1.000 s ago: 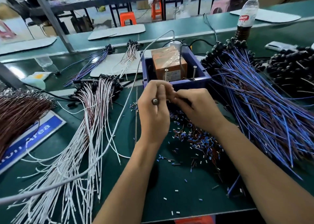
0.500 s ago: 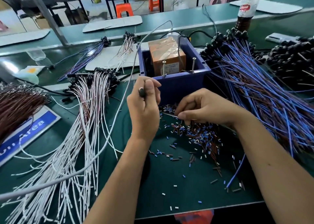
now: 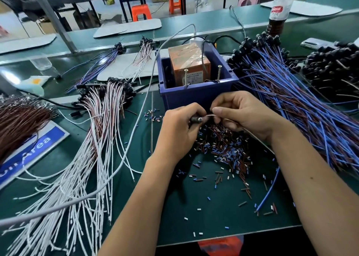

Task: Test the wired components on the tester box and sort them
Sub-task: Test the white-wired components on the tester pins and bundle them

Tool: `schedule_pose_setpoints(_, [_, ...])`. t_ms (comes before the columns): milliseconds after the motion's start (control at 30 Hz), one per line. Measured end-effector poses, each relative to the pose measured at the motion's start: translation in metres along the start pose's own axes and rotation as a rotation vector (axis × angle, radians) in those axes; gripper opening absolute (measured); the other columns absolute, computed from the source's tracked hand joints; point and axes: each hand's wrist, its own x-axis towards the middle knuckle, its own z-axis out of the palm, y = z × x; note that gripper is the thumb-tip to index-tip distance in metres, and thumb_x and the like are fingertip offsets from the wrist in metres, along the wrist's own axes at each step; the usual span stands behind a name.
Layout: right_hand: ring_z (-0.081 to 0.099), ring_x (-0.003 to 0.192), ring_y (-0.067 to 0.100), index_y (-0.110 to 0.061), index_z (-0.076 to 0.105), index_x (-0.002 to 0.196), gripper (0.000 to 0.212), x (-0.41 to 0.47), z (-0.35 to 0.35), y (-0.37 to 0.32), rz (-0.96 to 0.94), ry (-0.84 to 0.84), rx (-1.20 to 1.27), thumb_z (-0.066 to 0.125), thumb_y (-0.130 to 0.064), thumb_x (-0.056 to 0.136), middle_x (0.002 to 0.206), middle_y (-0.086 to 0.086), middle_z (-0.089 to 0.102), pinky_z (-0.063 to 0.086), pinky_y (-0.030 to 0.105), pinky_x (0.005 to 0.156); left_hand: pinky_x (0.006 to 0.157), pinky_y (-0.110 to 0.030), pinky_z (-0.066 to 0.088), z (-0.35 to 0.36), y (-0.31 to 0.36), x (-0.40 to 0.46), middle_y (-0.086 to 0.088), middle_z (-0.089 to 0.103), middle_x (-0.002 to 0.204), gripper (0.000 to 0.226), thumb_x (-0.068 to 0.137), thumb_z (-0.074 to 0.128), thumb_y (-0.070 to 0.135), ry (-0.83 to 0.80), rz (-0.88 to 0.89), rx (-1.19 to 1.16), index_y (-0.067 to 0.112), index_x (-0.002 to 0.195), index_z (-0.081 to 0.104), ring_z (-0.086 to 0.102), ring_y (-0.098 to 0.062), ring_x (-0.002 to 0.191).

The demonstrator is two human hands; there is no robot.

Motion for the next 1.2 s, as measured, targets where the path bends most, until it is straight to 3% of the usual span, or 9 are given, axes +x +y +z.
schedule_pose_setpoints(133, [0.047,0.047,0.009,-0.009,0.074,0.094,0.016,-0.001,-0.007,-0.001,-0.004,0.058,0.017,0.078,-0.020,0.083,0.077,0.015,0.071,0.035,0.016,0.042,0.057,-0.036,0.047,-0.002,-0.004,-0.001,0.005,0.064,0.069,0.007,0.091,0.075,0.010,0.077,-0.085,-0.020,0.014,0.089,0.069,0.058,-0.018,0.061])
schedule_pose_setpoints(400, [0.051,0.053,0.010,-0.013,0.079,0.101,0.022,-0.001,-0.006,0.002,-0.025,0.099,-0.052,0.080,-0.025,0.083,0.080,0.011,0.075,0.032,0.017,0.044,0.054,-0.018,0.034,0.000,0.000,-0.002,0.019,0.052,0.059,0.009,0.091,0.077,0.017,0.074,-0.141,-0.031,0.017,0.083,0.074,0.046,-0.004,0.052])
schedule_pose_setpoints(567, [0.050,0.050,0.009,-0.019,0.081,0.094,0.005,0.001,-0.001,0.001,-0.102,0.130,-0.105,0.077,-0.021,0.091,0.076,0.009,0.074,0.034,0.015,0.043,0.053,-0.014,0.030,0.000,0.001,-0.003,0.022,0.051,0.053,0.011,0.089,0.078,0.015,0.043,-0.174,-0.054,0.018,0.078,0.075,0.045,-0.004,0.050])
schedule_pose_setpoints(800, [0.051,0.047,0.011,-0.014,0.078,0.092,0.005,0.002,0.002,0.000,-0.137,0.137,-0.162,0.078,-0.019,0.090,0.075,0.008,0.073,0.038,0.015,0.044,0.052,-0.016,0.031,-0.002,0.001,-0.003,0.018,0.053,0.052,0.013,0.088,0.080,0.014,-0.001,-0.217,-0.093,0.016,0.076,0.075,0.045,-0.006,0.049])
schedule_pose_setpoints(1033, [0.051,0.042,0.011,-0.008,0.075,0.093,0.005,0.002,0.001,0.002,-0.066,0.140,-0.111,0.076,-0.012,0.091,0.078,0.015,0.075,0.037,0.019,0.040,0.052,-0.028,0.040,-0.007,0.002,-0.003,-0.002,0.062,0.058,0.015,0.088,0.079,0.010,-0.064,-0.282,-0.198,0.013,0.075,0.074,0.049,-0.007,0.052])
schedule_pose_setpoints(1200, [0.053,0.039,0.011,-0.009,0.072,0.092,0.004,0.001,0.001,0.001,-0.045,0.117,-0.051,0.073,-0.012,0.092,0.080,0.019,0.075,0.031,0.016,0.034,0.056,-0.024,0.040,-0.013,-0.003,-0.002,0.008,0.058,0.056,0.018,0.088,0.078,0.010,-0.091,-0.321,-0.280,0.019,0.074,0.074,0.049,-0.008,0.054])
